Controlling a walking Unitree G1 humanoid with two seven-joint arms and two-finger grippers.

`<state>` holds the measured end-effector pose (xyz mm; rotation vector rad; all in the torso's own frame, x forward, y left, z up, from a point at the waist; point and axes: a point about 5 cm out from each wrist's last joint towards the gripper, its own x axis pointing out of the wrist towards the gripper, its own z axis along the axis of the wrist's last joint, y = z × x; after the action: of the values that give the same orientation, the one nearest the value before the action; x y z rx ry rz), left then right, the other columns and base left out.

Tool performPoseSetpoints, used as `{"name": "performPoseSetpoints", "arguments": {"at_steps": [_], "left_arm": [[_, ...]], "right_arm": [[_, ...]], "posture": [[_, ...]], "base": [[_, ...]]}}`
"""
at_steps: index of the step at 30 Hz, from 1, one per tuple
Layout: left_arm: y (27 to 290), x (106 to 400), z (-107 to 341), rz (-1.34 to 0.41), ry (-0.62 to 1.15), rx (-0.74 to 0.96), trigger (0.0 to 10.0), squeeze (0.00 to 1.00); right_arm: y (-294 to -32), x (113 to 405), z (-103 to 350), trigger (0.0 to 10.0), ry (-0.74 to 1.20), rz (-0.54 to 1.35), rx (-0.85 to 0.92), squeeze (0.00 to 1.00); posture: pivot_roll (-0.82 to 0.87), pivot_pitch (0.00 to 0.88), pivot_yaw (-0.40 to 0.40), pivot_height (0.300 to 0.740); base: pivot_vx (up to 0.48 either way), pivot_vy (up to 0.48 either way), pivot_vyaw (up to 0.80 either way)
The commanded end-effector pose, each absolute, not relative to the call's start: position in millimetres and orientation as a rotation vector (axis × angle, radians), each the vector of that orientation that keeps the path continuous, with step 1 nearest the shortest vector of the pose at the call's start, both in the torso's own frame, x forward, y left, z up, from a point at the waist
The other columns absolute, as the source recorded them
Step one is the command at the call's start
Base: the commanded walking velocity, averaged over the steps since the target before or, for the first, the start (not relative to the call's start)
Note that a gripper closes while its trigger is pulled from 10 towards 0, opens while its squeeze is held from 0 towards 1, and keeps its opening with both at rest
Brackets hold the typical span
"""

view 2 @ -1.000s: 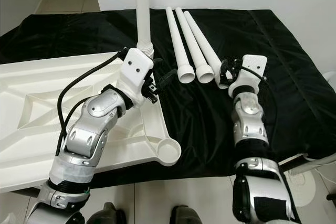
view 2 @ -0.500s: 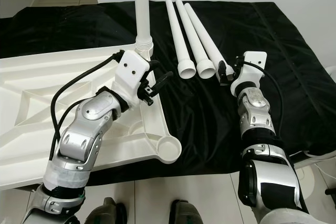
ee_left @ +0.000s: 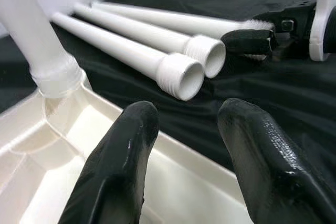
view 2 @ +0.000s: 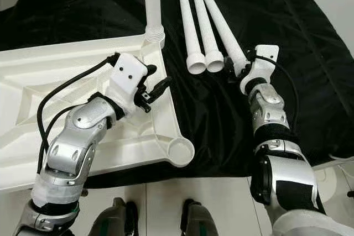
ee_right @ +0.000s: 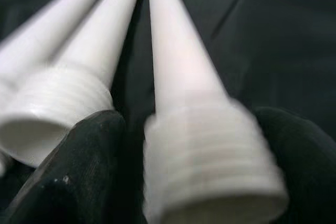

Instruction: Building children table

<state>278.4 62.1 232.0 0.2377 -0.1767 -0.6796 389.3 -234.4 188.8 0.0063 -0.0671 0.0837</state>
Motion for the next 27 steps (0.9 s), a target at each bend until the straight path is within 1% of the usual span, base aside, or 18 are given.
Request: {"name": "performPoseSetpoints", "arguments": {"at_steps": [1,14,15,25,27], "left_arm": [[64.3,275.9,230.8,-0.665,-0.167,0.248,10.0,0.00],[66.9,274.2,232.2,-0.657,-0.145,0.256,10.0,0.00],[66.9,274.4,231.9,-0.656,-0.143,0.256,10.0,0.00],[68.3,276.2,230.9,-0.637,-0.141,0.260,10.0,0.00],[67.4,278.8,230.9,-0.631,-0.144,0.258,10.0,0.00]], "right_arm": [[-233.0,389.3,182.9,10.0,-0.036,0.095,0.007,0.00],[-231.8,390.9,182.6,10.0,-0.042,0.099,-0.013,0.00],[-232.1,390.9,183.6,0.0,-0.055,0.100,-0.001,0.00],[-234.2,387.6,184.1,0.0,-0.126,0.090,0.039,0.00],[-233.4,386.4,183.3,0.0,-0.146,0.088,0.049,0.00]], "posture": [[0.16,0.245,0.057,0.740],[0.17,0.249,0.066,0.740],[0.17,0.246,0.067,0.740],[0.16,0.221,0.055,0.740],[0.14,0.203,0.050,0.740]], "base": [[0.000,0.000,0.00],[0.000,0.000,0.00],[0.000,0.000,0.00],[0.000,0.000,0.00],[0.000,0.000,0.00]]}}
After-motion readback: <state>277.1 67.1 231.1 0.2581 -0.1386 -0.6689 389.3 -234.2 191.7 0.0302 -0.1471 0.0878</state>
